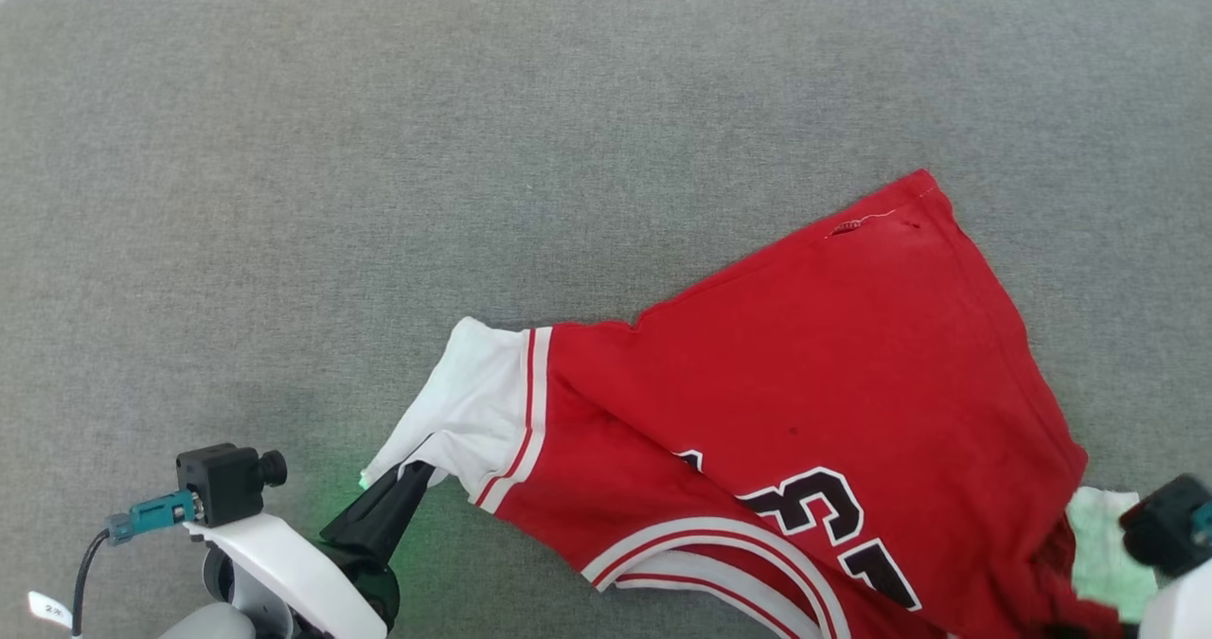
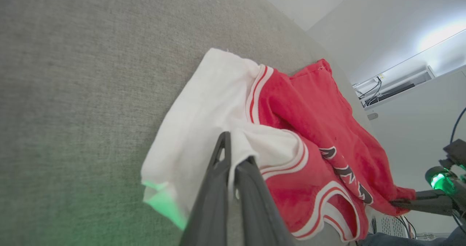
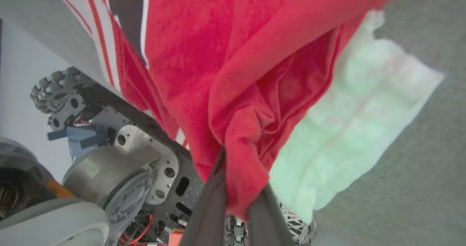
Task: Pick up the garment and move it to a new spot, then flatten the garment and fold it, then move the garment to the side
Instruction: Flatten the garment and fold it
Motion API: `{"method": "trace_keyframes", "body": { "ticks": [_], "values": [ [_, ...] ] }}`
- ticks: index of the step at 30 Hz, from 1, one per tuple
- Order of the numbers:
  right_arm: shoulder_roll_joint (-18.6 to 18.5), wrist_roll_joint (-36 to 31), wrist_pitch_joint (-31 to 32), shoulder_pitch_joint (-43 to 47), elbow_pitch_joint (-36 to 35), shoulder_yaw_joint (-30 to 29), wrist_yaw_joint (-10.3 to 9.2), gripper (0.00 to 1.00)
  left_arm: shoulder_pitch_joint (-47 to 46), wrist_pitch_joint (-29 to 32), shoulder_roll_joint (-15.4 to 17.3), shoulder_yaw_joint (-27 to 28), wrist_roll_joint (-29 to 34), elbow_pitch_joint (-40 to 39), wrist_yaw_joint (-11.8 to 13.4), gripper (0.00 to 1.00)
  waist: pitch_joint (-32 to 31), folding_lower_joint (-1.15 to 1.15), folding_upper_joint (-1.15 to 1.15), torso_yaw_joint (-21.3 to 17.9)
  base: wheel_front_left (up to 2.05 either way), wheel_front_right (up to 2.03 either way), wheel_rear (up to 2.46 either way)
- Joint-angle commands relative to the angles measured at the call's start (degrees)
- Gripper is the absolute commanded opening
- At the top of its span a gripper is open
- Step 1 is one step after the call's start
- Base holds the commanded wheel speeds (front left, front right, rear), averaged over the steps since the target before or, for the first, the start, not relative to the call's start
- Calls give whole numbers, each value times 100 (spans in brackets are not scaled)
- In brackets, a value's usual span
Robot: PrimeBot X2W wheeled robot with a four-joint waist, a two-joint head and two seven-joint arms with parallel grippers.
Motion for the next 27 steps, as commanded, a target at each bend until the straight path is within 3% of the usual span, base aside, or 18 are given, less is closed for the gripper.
{"method": "trace_keyframes", "body": {
  "ticks": [1, 8, 13, 16, 22, 27],
  "values": [
    [70, -100, -46, -11, -82, -132, -2, 100, 78, -27, 3, 34, 49, -13, -16, 0, -11, 0, 0, -16, 0, 0, 0],
    [118, -362, 228, 105, -417, -1424, -2, 100, 45, -25, -59, 26, 129, -65, -16, 0, 14, 0, 0, 78, 0, 0, 0],
    [16, -404, 230, -444, -323, -2197, -2, 100, -60, -26, -210, 13, 234, -102, -16, 0, 131, 0, 0, 283, 0, 0, 0],
    [26, -497, -26, -1190, -15, -1996, -2, 100, -185, -26, -343, -30, 278, -118, -16, 0, 272, 0, 0, 427, 0, 0, 0],
    [-71, -802, -376, -2664, 792, -1020, -2, 100, -400, -26, -517, -130, 395, -97, -16, 0, 569, 0, 0, 670, 0, 0, 0],
    [-82, -949, -403, -3991, 1729, 128, -2, 100, -619, -27, -670, -209, 451, -46, -16, 0, 843, 0, 0, 865, 0, 0, 0]
  ]
}}
